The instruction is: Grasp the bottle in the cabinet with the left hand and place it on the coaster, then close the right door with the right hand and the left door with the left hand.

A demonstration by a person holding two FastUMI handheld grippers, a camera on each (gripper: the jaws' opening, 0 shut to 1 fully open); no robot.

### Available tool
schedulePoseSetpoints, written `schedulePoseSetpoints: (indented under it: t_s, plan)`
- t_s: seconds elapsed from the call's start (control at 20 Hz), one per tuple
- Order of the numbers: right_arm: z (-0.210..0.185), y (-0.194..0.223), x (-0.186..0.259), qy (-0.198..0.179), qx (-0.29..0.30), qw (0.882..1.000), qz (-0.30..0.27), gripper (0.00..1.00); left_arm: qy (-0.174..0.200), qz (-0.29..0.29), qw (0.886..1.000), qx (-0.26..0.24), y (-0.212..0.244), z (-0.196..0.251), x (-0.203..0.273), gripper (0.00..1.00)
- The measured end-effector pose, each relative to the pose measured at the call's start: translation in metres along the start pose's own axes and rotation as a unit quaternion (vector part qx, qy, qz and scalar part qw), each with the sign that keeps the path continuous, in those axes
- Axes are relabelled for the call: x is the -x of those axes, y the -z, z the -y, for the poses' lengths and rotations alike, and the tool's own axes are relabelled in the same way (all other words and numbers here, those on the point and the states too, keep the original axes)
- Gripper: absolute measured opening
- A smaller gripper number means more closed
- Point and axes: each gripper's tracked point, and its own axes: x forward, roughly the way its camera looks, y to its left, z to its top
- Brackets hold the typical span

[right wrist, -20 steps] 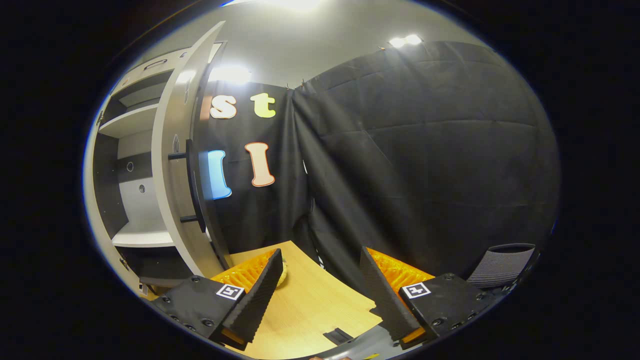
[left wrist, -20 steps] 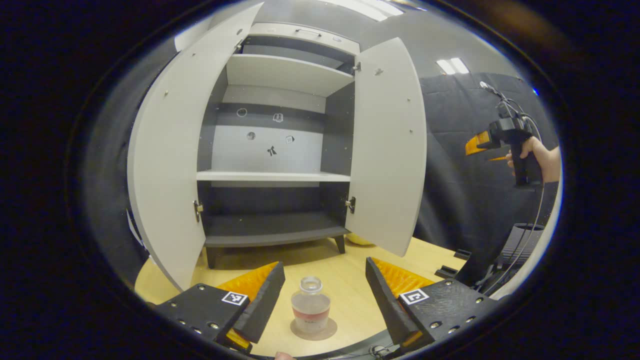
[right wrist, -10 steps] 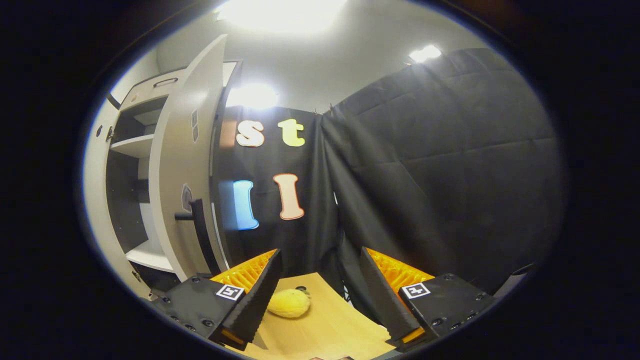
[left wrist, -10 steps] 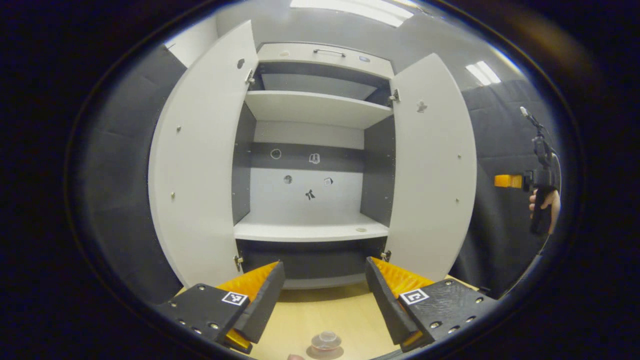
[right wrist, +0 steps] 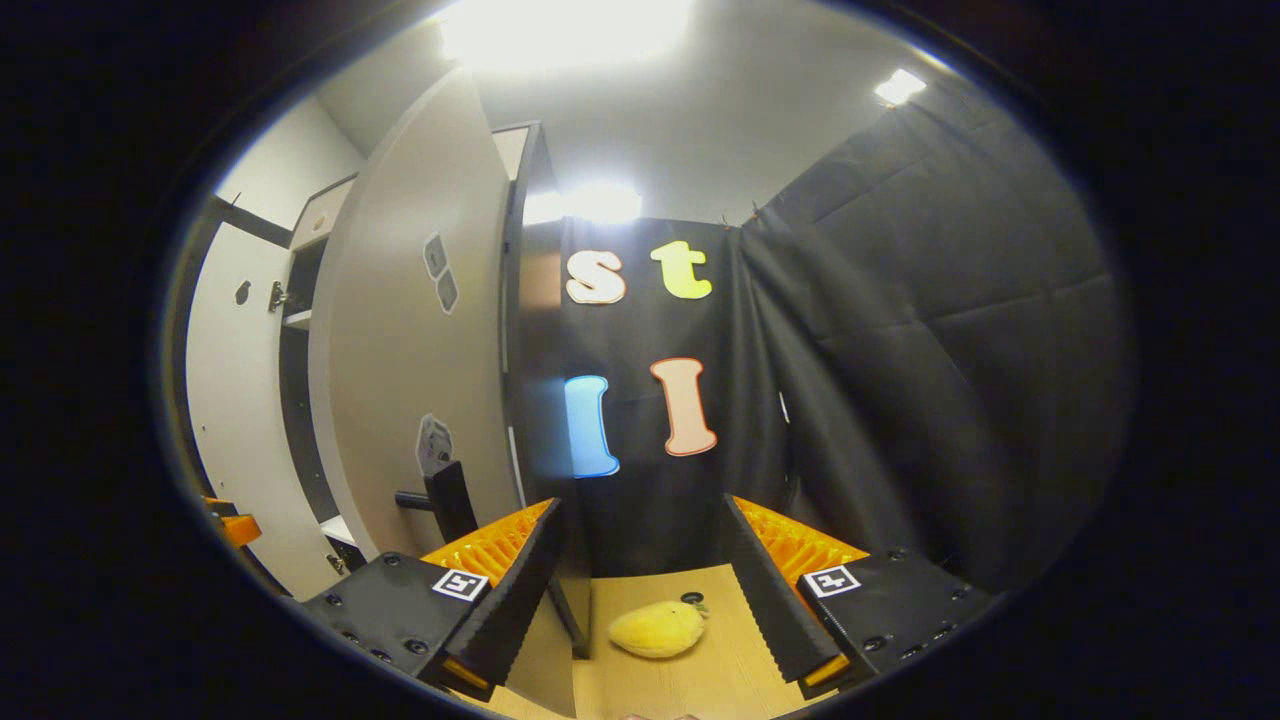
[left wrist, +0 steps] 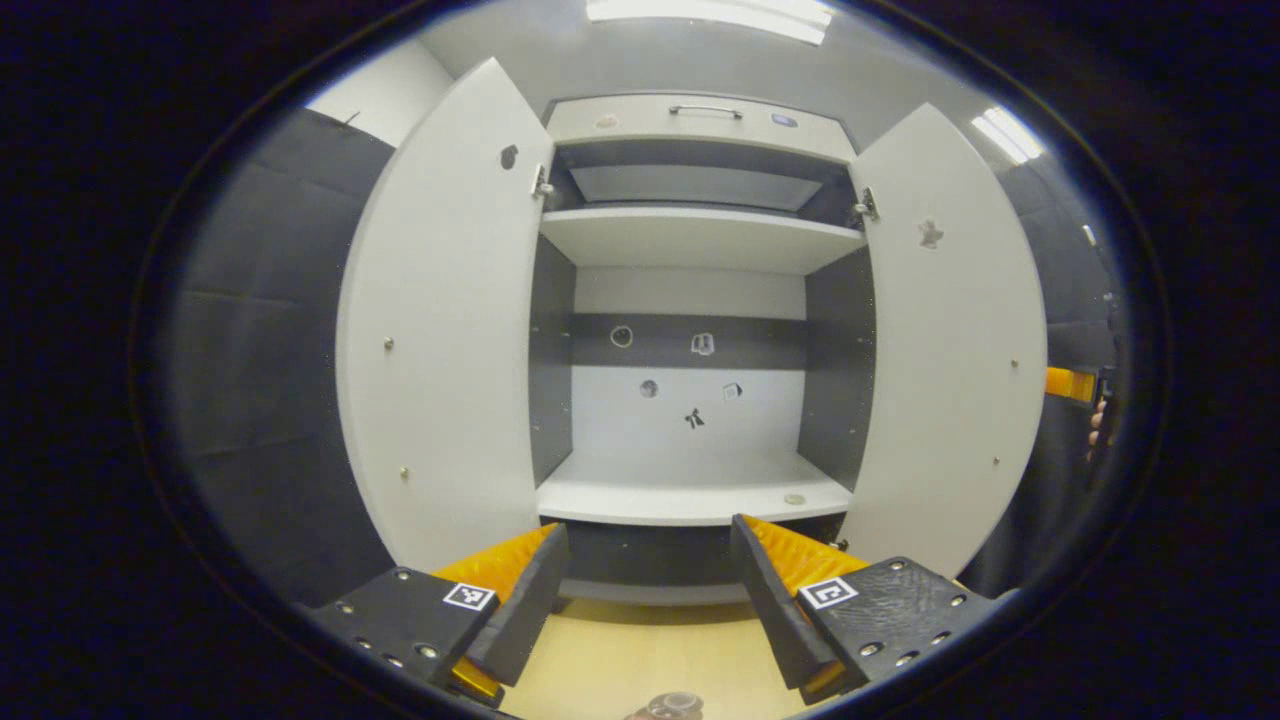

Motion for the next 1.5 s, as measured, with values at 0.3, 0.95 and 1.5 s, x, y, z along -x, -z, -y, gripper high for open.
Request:
schedulePoseSetpoints:
  t_s: [0.3, 0.95, 1.5]
  plan:
    - [-0.019, -0.007, -0.011, -0.073, 0.037, 0.997, 0.009, 0.97, -0.103, 0.000, 0.995, 0.011, -0.007, -0.042, 0.029, 0.91]
    - [-0.097, 0.005, -0.006, -0.114, 0.014, 0.993, -0.003, 0.97, -0.146, -0.003, 0.989, 0.014, 0.001, -0.083, 0.062, 1.00]
    - [-0.223, 0.015, -0.027, -0.128, -0.003, 0.992, -0.017, 0.97, -0.127, -0.019, 0.992, 0.010, 0.044, -0.158, 0.071, 0.94]
